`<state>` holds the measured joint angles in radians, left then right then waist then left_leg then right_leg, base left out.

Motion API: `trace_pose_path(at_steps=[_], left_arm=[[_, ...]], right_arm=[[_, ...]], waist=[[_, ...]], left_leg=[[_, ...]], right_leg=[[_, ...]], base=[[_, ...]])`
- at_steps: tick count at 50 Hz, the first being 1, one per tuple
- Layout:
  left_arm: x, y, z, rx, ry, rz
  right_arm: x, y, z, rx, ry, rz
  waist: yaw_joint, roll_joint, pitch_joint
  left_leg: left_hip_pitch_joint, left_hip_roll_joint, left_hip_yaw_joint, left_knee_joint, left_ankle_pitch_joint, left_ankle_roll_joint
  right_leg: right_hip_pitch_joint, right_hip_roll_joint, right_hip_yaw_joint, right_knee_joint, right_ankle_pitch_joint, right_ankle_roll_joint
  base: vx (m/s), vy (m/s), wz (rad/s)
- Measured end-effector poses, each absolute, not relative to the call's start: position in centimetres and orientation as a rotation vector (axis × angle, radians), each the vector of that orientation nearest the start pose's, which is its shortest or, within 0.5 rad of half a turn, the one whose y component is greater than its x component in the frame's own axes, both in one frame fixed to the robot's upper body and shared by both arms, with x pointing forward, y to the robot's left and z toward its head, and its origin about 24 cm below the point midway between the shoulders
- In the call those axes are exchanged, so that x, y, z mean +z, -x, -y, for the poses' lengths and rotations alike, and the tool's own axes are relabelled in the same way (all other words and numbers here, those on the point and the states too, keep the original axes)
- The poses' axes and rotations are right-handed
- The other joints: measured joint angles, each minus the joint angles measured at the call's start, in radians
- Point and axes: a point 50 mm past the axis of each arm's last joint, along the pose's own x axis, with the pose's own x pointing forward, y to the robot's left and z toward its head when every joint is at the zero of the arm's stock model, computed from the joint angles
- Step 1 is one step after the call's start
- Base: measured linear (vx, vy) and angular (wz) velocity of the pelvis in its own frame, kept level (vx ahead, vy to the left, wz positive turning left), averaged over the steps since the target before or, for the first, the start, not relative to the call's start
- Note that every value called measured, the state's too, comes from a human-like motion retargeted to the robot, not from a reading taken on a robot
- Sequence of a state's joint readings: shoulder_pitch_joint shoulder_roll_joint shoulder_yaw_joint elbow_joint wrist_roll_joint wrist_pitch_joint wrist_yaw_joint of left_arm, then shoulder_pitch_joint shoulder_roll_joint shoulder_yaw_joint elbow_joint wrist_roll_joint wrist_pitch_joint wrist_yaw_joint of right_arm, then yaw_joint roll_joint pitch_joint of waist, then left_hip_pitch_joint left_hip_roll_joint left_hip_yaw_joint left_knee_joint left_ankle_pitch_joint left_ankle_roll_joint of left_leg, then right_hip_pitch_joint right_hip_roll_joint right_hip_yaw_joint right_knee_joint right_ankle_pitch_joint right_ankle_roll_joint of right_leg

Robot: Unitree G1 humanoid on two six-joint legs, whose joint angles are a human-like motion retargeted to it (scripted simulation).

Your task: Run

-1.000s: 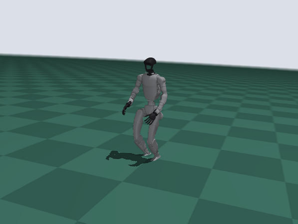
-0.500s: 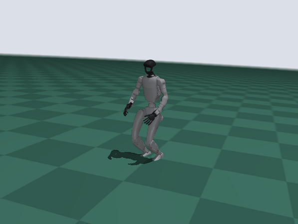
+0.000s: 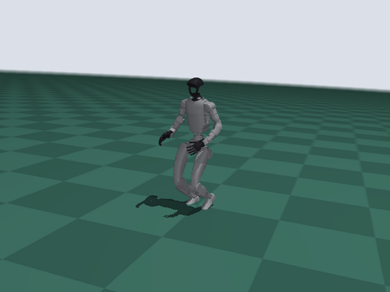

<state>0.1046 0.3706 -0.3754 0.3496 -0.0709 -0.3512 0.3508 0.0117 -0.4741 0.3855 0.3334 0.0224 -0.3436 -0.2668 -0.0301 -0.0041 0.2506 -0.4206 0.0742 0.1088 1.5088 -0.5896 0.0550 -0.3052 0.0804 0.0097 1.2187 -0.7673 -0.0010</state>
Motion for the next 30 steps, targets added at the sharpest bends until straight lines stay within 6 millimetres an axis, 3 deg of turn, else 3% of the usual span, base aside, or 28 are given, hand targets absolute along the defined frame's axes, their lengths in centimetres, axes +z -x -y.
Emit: trace_pose_path(at_steps=[2,4,8,12,15,20,24,25,30], left_arm=[[-1.5,-21.8,-18.1,0.048,-0.324,-0.034],[0.3,-22.9,-18.2,0.082,-0.314,0.049],[2.0,-23.3,-17.9,0.105,-0.260,0.132],[1.1,-22.5,-17.0,0.083,-0.243,0.103],[0.0,-22.0,-16.3,0.046,-0.267,0.058],[-1.7,-21.1,-15.8,0.003,-0.354,-0.004],[-1.6,-22.2,-16.4,0.046,-0.435,0.019],[-1.6,-22.4,-16.4,0.057,-0.438,0.020],[-1.4,-22.0,-16.2,0.036,-0.418,0.033]], right_arm=[[-0.3,-23.5,19.0,0.098,0.465,-0.006],[0.0,-24.0,19.4,0.065,0.461,0.003],[-0.5,-23.5,20.3,-0.026,0.409,-0.025],[-1.7,-22.7,20.5,-0.059,0.386,-0.078],[-2.3,-22.5,20.4,-0.032,0.413,-0.100],[-2.4,-22.7,20.1,0.033,0.495,-0.096],[-2.4,-23.4,19.9,0.055,0.553,-0.093],[-2.5,-23.5,19.8,0.062,0.557,-0.095],[-3.2,-22.8,18.7,0.129,0.534,-0.124]], waist=[[0.002,0.017,0.031],[0.010,0.040,0.047],[0.016,0.022,0.019],[0.028,0.007,-0.030],[0.027,-0.011,-0.053],[0.012,-0.036,-0.052],[-0.009,-0.058,-0.022],[-0.014,-0.060,-0.017],[-0.029,-0.021,-0.027]], left_leg=[[-0.016,0.044,-0.001,0.059,-0.056,0.021],[-0.029,0.092,0.003,0.077,-0.074,0.031],[-0.019,0.058,0.031,-0.048,0.012,0.010],[-0.014,-0.015,0.036,-0.210,0.104,-0.037],[-0.009,-0.082,0.033,-0.291,0.113,-0.043],[0.017,-0.146,0.025,-0.262,-0.037,0.006],[0.050,-0.179,0.025,-0.255,-0.181,0.053],[0.061,-0.183,0.021,-0.264,-0.179,0.054],[0.059,-0.123,-0.026,-0.193,0.023,-0.026]], right_leg=[[0.008,0.017,-0.024,0.013,-0.091,-0.038],[0.014,0.038,-0.044,-0.002,-0.101,-0.057],[0.049,0.005,-0.045,-0.091,0.037,-0.007],[0.017,-0.027,-0.032,-0.143,0.211,0.065],[-0.030,-0.069,-0.027,-0.099,0.242,0.092],[-0.091,-0.127,-0.022,0.085,0.106,0.060],[-0.130,-0.177,-0.034,0.215,0.021,0.042],[-0.136,-0.180,-0.036,0.220,0.024,0.037],[-0.118,-0.088,-0.044,0.063,0.085,0.038]], base=[[-0.02,0.00,-0.09],[0.00,0.00,0.00],[0.03,0.03,0.14],[0.02,0.07,0.02],[0.01,0.06,0.07],[0.00,0.01,0.01],[0.00,0.00,0.00],[0.00,0.00,0.00],[-0.01,-0.04,0.20]])
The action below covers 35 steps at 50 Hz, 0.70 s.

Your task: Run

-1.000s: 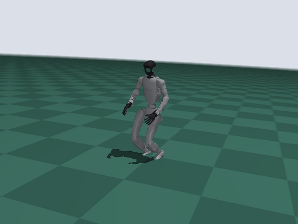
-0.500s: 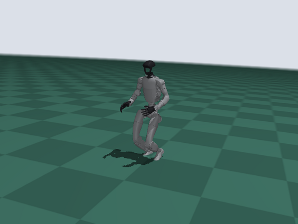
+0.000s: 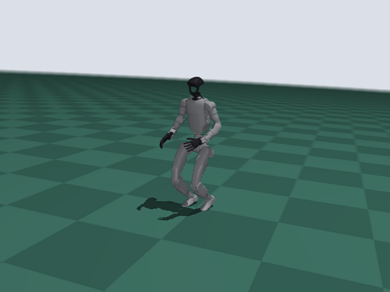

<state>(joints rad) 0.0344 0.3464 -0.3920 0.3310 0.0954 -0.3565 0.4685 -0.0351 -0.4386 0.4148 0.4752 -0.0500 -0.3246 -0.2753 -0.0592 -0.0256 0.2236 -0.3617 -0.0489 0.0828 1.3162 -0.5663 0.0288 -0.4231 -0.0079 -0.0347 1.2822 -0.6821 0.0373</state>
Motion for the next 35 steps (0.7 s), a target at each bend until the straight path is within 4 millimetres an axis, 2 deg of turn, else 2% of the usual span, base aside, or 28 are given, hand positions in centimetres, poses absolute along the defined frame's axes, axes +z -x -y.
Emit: trace_pose_path(at_steps=[3,7,10,15,18,20,23,25,27,33,35], left_arm=[[-0.6,-22.0,-16.2,0.015,-0.403,0.058],[-0.5,-21.8,-16.6,0.038,-0.400,0.059],[-0.6,-22.0,-16.9,0.056,-0.395,0.044],[-1.8,-20.7,-16.9,0.018,-0.367,-0.014],[-2.0,-20.3,-16.8,-0.011,-0.373,-0.027],[-1.8,-20.5,-17.1,-0.017,-0.392,-0.024],[-1.4,-20.9,-17.8,0.000,-0.453,0.002],[-0.8,-21.9,-18.5,0.037,-0.510,0.033],[0.0,-23.4,-19.0,0.084,-0.542,0.068],[0.0,-23.0,-17.9,0.074,-0.482,0.078],[0.3,-22.8,-17.6,0.047,-0.464,0.090]], right_arm=[[-2.2,-23.3,18.4,0.137,0.532,-0.072],[-0.2,-24.9,18.3,0.101,0.556,0.028],[1.3,-26.1,18.3,0.040,0.536,0.090],[1.2,-25.0,17.7,0.063,0.458,0.084],[0.8,-24.4,17.5,0.116,0.449,0.065],[0.7,-24.0,17.4,0.141,0.450,0.057],[0.1,-23.7,17.7,0.155,0.497,0.030],[-0.3,-23.6,18.1,0.142,0.538,0.005],[-0.6,-24.0,18.2,0.121,0.550,-0.011],[-2.1,-22.7,18.2,0.124,0.507,-0.086],[-2.0,-22.6,18.3,0.119,0.492,-0.085]], waist=[[0.016,0.028,0.003],[0.048,0.044,0.028],[0.076,0.047,0.045],[0.094,0.013,0.009],[0.081,-0.007,-0.010],[0.066,-0.020,-0.016],[0.042,-0.035,-0.009],[0.025,-0.049,0.007],[0.010,-0.065,0.030],[-0.001,-0.041,0.003],[0.012,-0.030,-0.003]], left_leg=[[-0.035,0.063,-0.023,0.146,0.030,0.011],[-0.081,0.145,-0.021,0.312,-0.028,0.061],[-0.112,0.178,-0.001,0.304,-0.042,0.077],[-0.081,0.094,0.034,0.077,0.022,0.029],[-0.042,0.021,0.032,-0.050,0.051,0.002],[-0.009,-0.014,0.029,-0.095,0.044,0.001],[0.025,-0.046,0.021,-0.071,-0.109,0.034],[0.040,-0.056,0.029,-0.056,-0.235,0.067],[0.069,-0.062,0.038,-0.082,-0.243,0.079],[0.053,-0.002,0.012,-0.070,0.046,-0.014],[0.011,0.030,0.006,-0.006,0.102,-0.028]], right_leg=[[0.035,0.059,0.004,-0.064,-0.024,-0.023],[0.072,0.092,0.006,-0.051,-0.161,-0.077],[0.100,0.099,0.012,-0.087,-0.145,-0.082],[0.123,0.062,0.049,-0.156,0.078,0.014],[0.089,0.022,0.055,-0.111,0.132,0.047],[0.064,0.001,0.061,-0.065,0.113,0.045],[0.032,-0.022,0.069,0.049,-0.026,0.019],[0.013,-0.046,0.062,0.119,-0.112,0.005],[0.008,-0.056,0.059,0.135,-0.120,-0.006],[0.057,0.026,0.046,-0.049,0.025,0.012],[0.082,0.060,0.049,-0.106,0.054,0.022]], base=[[-0.01,-0.02,0.06],[-0.01,0.00,-0.06],[0.00,0.00,-0.07],[0.02,0.04,-0.02],[0.02,0.06,0.04],[0.01,0.03,0.03],[0.00,0.00,0.00],[0.00,0.00,0.00],[0.00,0.00,0.00],[0.00,0.00,0.00],[0.00,0.00,0.00]])
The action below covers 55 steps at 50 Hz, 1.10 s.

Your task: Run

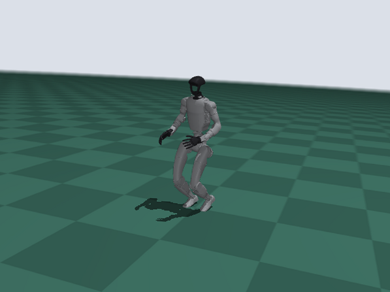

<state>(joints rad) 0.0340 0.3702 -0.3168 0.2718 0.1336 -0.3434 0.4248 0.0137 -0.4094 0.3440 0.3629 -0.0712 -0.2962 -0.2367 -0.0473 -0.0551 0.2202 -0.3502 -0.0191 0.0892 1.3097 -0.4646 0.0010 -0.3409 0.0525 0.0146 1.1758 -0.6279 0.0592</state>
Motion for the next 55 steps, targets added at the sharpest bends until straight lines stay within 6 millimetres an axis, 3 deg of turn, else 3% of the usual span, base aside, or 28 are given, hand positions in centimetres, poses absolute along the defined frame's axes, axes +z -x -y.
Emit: trace_pose_path(at_steps=[7,12,16,20,22,25,30,34,37,42,45,49,55], left_arm=[[1.2,-22.3,-17.8,0.026,-0.421,0.119],[0.6,-21.4,-17.9,0.033,-0.393,0.083],[0.7,-21.1,-17.8,0.057,-0.395,0.090],[1.8,-22.3,-18.4,0.139,-0.453,0.149],[2.6,-23.4,-18.7,0.194,-0.463,0.186],[4.0,-24.7,-18.6,0.252,-0.424,0.246],[6.4,-24.7,-17.7,0.238,-0.351,0.371],[8.1,-24.3,-17.1,0.204,-0.317,0.452],[8.6,-23.7,-17.2,0.209,-0.298,0.476],[7.5,-23.1,-18.7,0.274,-0.342,0.397],[5.9,-22.3,-19.7,0.281,-0.369,0.308],[3.9,-20.5,-20.8,0.244,-0.380,0.195],[2.5,-18.7,-21.2,0.204,-0.371,0.113]], right_arm=[[0.4,-24.1,19.0,0.044,0.489,0.022],[1.3,-24.4,19.1,0.031,0.507,0.067],[1.7,-24.4,18.9,0.046,0.536,0.088],[1.3,-24.5,18.8,0.044,0.570,0.075],[0.9,-24.4,18.6,0.044,0.565,0.057],[0.3,-23.8,18.4,0.060,0.544,0.034],[-0.5,-22.6,18.0,0.077,0.494,0.002],[0.3,-22.5,18.2,0.046,0.458,0.040],[1.9,-23.1,18.3,0.000,0.461,0.122],[5.9,-25.6,18.5,-0.096,0.490,0.307],[8.1,-26.4,18.0,-0.112,0.460,0.398],[9.2,-26.1,17.1,-0.064,0.383,0.440],[8.2,-24.9,16.0,0.046,0.356,0.409]], waist=[[0.073,-0.015,0.011],[0.090,-0.057,0.009],[0.080,-0.084,0.015],[0.057,-0.102,0.032],[0.041,-0.099,0.032],[0.009,-0.071,0.009],[-0.017,-0.003,-0.054],[0.002,0.039,-0.053],[0.021,0.047,-0.035],[0.064,0.043,0.033],[0.096,0.031,0.048],[0.128,-0.011,0.016],[0.125,-0.080,-0.035]], left_leg=[[-0.121,0.055,0.050,0.078,-0.099,0.067],[-0.135,-0.023,0.090,-0.069,-0.103,0.069],[-0.113,-0.081,0.101,-0.063,-0.152,0.095],[-0.081,-0.110,0.106,-0.024,-0.304,0.145],[-0.053,-0.106,0.106,-0.047,-0.330,0.148],[0.000,-0.087,0.086,-0.137,-0.256,0.105],[0.022,-0.023,0.029,-0.198,-0.004,-0.016],[0.011,0.041,0.001,-0.005,0.045,-0.014],[-0.002,0.083,-0.004,0.191,0.017,0.022],[-0.079,0.139,-0.006,0.393,-0.052,0.093],[-0.146,0.142,0.015,0.366,-0.079,0.122],[-0.178,0.076,0.064,0.176,-0.057,0.113],[-0.135,-0.064,0.128,-0.174,0.034,0.069]], right_leg=[[0.105,0.017,0.025,-0.068,-0.060,-0.003],[0.125,-0.053,0.027,0.002,-0.011,0.043],[0.088,-0.116,0.018,0.192,-0.007,0.054],[0.007,-0.179,0.005,0.365,-0.082,0.028],[-0.046,-0.191,-0.006,0.364,-0.126,-0.001],[-0.104,-0.165,-0.027,0.237,-0.123,-0.024],[-0.134,-0.047,-0.029,-0.062,0.031,0.013],[-0.124,0.032,-0.015,-0.098,0.077,0.015],[-0.106,0.057,-0.011,-0.010,-0.006,-0.030],[-0.050,0.060,-0.016,0.089,-0.205,-0.108],[-0.015,0.043,-0.013,0.072,-0.216,-0.106],[0.050,-0.006,0.008,-0.013,-0.092,-0.037],[0.082,-0.095,0.033,-0.023,0.144,0.082]], base=[[0.00,0.01,-0.15],[0.01,0.01,-0.07],[0.02,0.03,-0.25],[0.02,0.03,-0.27],[0.00,0.00,0.00],[0.00,0.00,0.00],[0.00,0.00,0.00],[-0.03,-0.02,-0.03],[-0.05,-0.05,-0.09],[-0.01,-0.01,-0.02],[0.00,0.00,-0.06],[0.08,0.04,-0.07],[0.09,0.07,-0.03]])
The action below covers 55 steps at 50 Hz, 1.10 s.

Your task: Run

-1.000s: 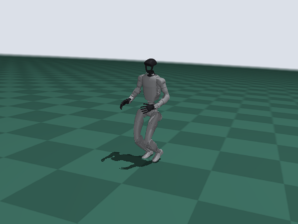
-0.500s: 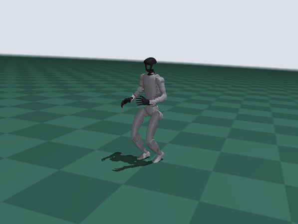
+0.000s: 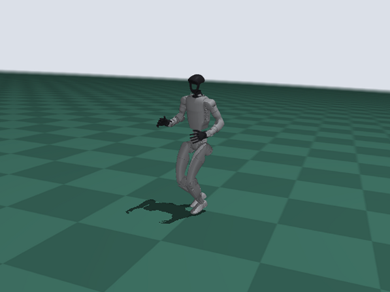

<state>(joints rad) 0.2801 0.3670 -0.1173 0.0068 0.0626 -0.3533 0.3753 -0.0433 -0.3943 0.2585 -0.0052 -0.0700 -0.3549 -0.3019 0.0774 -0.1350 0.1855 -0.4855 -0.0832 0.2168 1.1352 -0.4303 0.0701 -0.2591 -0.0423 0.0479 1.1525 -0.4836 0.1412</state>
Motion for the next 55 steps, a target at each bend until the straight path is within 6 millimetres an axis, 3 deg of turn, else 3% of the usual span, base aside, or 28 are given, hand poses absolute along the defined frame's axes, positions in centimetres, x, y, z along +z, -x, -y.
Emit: trace_pose_path(at_steps=[5,8,13,15,18,22,25,28,34,36,40,45,48,51,55], left_arm=[[3.1,-19.2,-20.9,0.241,-0.364,0.156],[4.7,-20.3,-20.8,0.284,-0.380,0.245],[9.3,-23.7,-20.6,0.390,-0.435,0.480],[11.0,-24.6,-20.3,0.408,-0.417,0.553],[12.0,-24.7,-19.6,0.381,-0.364,0.600],[11.6,-23.9,-18.5,0.275,-0.322,0.588],[10.6,-23.4,-17.8,0.180,-0.313,0.541],[9.3,-22.8,-17.6,0.124,-0.305,0.468],[6.5,-21.9,-19.4,0.183,-0.340,0.305],[5.8,-21.7,-20.2,0.216,-0.347,0.260],[4.6,-20.6,-21.4,0.239,-0.326,0.189],[3.9,-19.5,-21.3,0.211,-0.298,0.151],[4.1,-19.4,-21.0,0.202,-0.279,0.161],[5.0,-19.7,-20.6,0.196,-0.279,0.208],[7.3,-21.0,-20.4,0.207,-0.331,0.329]], right_arm=[[7.2,-24.3,15.9,0.087,0.422,0.378],[6.1,-24.1,16.1,0.090,0.479,0.337],[4.5,-24.2,17.0,0.060,0.567,0.256],[3.8,-23.9,17.3,0.055,0.573,0.221],[2.8,-23.1,17.8,0.059,0.556,0.170],[1.6,-22.2,18.0,0.074,0.528,0.105],[1.3,-22.1,18.0,0.071,0.509,0.084],[2.4,-22.9,18.0,0.047,0.509,0.136],[6.5,-26.0,17.7,-0.026,0.547,0.330],[7.9,-26.8,17.4,-0.043,0.532,0.386],[8.8,-26.9,16.5,-0.029,0.436,0.414],[7.0,-25.6,15.8,0.056,0.392,0.343],[6.2,-25.1,15.8,0.096,0.419,0.315],[4.8,-24.2,16.2,0.114,0.451,0.252],[3.3,-23.6,17.0,0.110,0.499,0.174]], waist=[[-0.036,-0.049,-0.001],[-0.060,-0.070,0.011],[-0.102,-0.081,0.057],[-0.120,-0.068,0.059],[-0.146,-0.035,0.027],[-0.151,0.018,-0.027],[-0.129,0.058,-0.043],[-0.095,0.076,-0.037],[-0.012,0.075,0.019],[0.013,0.066,0.040],[0.054,0.030,0.029],[0.056,-0.031,-0.008],[0.029,-0.064,-0.015],[-0.004,-0.081,-0.009],[-0.051,-0.094,0.013]], left_leg=[[0.068,-0.098,0.017,-0.108,-0.008,0.013],[0.101,-0.131,0.010,-0.063,-0.126,0.058],[0.169,-0.150,-0.005,-0.024,-0.339,0.121],[0.208,-0.140,-0.013,-0.055,-0.341,0.114],[0.252,-0.107,-0.035,-0.118,-0.241,0.060],[0.233,-0.031,-0.069,-0.086,-0.043,-0.029],[0.180,0.034,-0.092,0.069,0.035,-0.050],[0.133,0.086,-0.101,0.257,0.008,-0.014],[0.024,0.148,-0.107,0.500,-0.140,0.076],[-0.019,0.151,-0.096,0.493,-0.160,0.093],[-0.074,0.113,-0.051,0.341,-0.129,0.076],[-0.053,-0.009,0.000,0.025,-0.042,0.017],[-0.014,-0.091,0.012,-0.109,-0.006,0.010],[0.015,-0.142,0.008,-0.115,-0.057,0.035],[0.049,-0.184,-0.008,-0.060,-0.238,0.105]], right_leg=[[-0.013,-0.087,0.001,0.162,0.006,0.011],[-0.040,-0.128,0.007,0.290,-0.054,0.000],[-0.146,-0.163,0.024,0.417,-0.134,-0.022],[-0.195,-0.155,0.019,0.385,-0.148,-0.038],[-0.235,-0.113,-0.002,0.243,-0.119,-0.040],[-0.238,-0.021,-0.027,0.037,-0.032,-0.026],[-0.222,0.050,-0.040,-0.029,0.014,-0.021],[-0.188,0.088,-0.045,-0.005,-0.010,-0.040],[-0.113,0.100,-0.054,0.079,-0.288,-0.146],[-0.091,0.088,-0.056,0.073,-0.332,-0.160],[-0.044,0.042,-0.056,-0.001,-0.236,-0.116],[-0.040,-0.053,-0.049,0.006,-0.049,-0.015],[-0.059,-0.127,-0.052,0.103,-0.023,0.009],[-0.083,-0.181,-0.050,0.246,-0.050,0.014],[-0.130,-0.228,-0.030,0.414,-0.127,0.010]], base=[[0.05,0.06,-0.17],[0.02,0.05,-0.33],[0.01,0.04,-0.30],[0.02,0.01,-0.23],[0.01,0.00,-0.06],[-0.01,-0.01,-0.03],[-0.05,-0.05,-0.12],[-0.05,-0.06,-0.07],[-0.02,-0.02,-0.05],[0.00,0.00,-0.09],[0.04,0.03,-0.22],[0.06,0.06,-0.22],[0.05,0.07,-0.27],[0.02,0.06,-0.36],[0.01,0.05,-0.34]])
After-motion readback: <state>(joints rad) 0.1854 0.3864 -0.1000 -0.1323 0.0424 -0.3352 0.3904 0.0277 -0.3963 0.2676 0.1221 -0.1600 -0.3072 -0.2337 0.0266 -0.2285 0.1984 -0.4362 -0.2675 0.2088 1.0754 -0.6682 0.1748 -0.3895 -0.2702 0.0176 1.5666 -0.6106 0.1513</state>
